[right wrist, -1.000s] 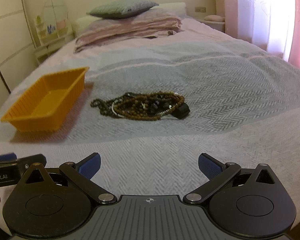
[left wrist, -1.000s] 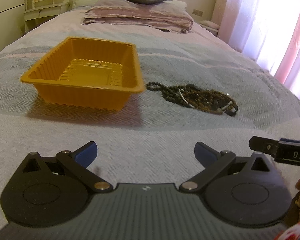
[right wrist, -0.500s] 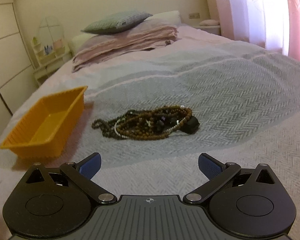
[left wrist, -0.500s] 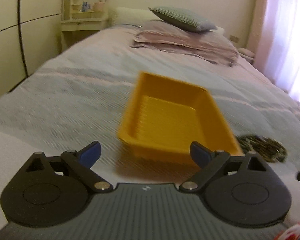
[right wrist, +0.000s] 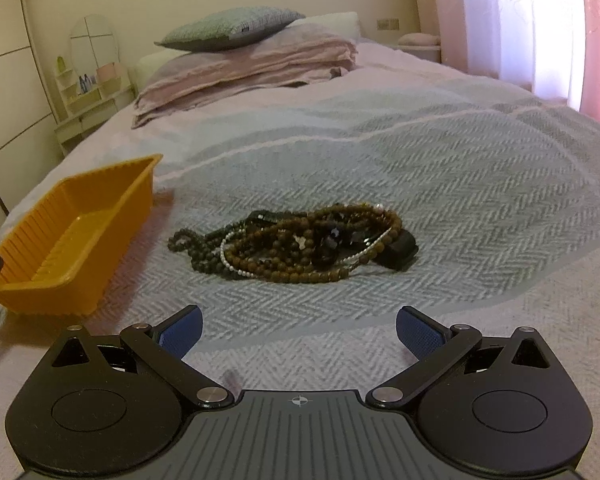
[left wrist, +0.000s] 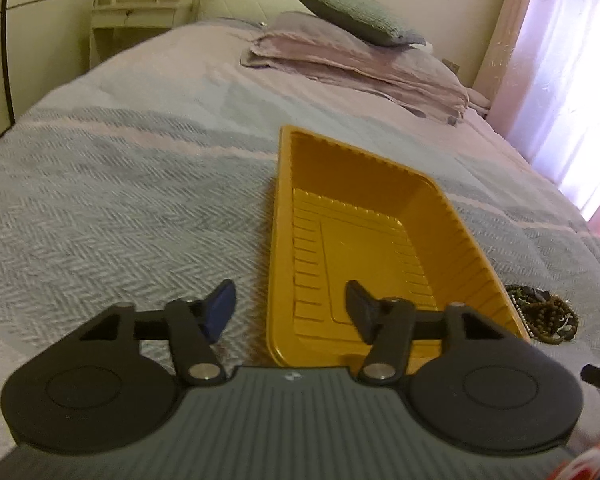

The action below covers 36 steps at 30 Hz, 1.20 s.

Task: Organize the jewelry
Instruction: 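Move the left tool to the orange tray rim and close on it, then lower the right tool onto the jewelry pile and grasp a dark bead strand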

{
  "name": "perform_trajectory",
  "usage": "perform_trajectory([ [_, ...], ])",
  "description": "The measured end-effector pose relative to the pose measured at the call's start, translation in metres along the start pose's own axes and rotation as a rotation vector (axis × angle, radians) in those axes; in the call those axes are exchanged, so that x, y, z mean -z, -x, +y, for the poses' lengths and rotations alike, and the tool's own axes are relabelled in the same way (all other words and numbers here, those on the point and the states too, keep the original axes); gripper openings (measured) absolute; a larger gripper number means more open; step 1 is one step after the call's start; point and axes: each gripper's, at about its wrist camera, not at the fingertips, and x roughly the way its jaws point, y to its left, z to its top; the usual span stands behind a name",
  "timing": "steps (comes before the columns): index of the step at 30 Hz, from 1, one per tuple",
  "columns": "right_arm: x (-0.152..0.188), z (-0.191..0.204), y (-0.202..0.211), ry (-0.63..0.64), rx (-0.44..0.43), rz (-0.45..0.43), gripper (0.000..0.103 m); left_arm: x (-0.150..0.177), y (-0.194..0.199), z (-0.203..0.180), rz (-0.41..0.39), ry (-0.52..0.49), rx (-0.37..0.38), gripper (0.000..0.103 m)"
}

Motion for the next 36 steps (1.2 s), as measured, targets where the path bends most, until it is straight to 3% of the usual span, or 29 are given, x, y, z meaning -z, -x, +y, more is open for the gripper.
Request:
perform_trajectory([
  [2, 0.002, 0.0, -0.006, 0.0, 0.002, 0.014, 0.103, 0.001, -0.008, -0.001, 0.018, 0.003, -0.001, 0.041],
  [11, 0.004, 0.001, -0.016, 0.009, 0.002, 0.027, 0.103, 0.002, -0.027, -0.005, 0.074, 0.015, -0.002, 0.023],
  [13, 0.004, -0.001, -0.016, 0.003, 0.004, 0.024, 0.103, 0.001, -0.026, -0.007, 0.082, 0.005, -0.02, 0.014],
  [20, 0.002, -0.009, -0.015, -0.004, 0.0, 0.024, 0.103, -0.007, -0.01, -0.022, 0.076, -0.084, -0.068, 0.004],
  [27, -0.009, -0.026, -0.019, 0.047, 0.001, 0.0, 0.102, -0.017, 0.006, -0.051, 0.027, -0.226, -0.135, 0.004],
  [33, -0.03, -0.051, -0.029, 0.101, 0.022, -0.021, 0.08, -0.015, 0.013, -0.083, -0.028, -0.355, -0.22, 0.003],
  [36, -0.039, -0.062, -0.042, 0.112, 0.036, -0.011, 0.063, -0.012, 0.014, -0.095, -0.046, -0.383, -0.251, 0.003],
])
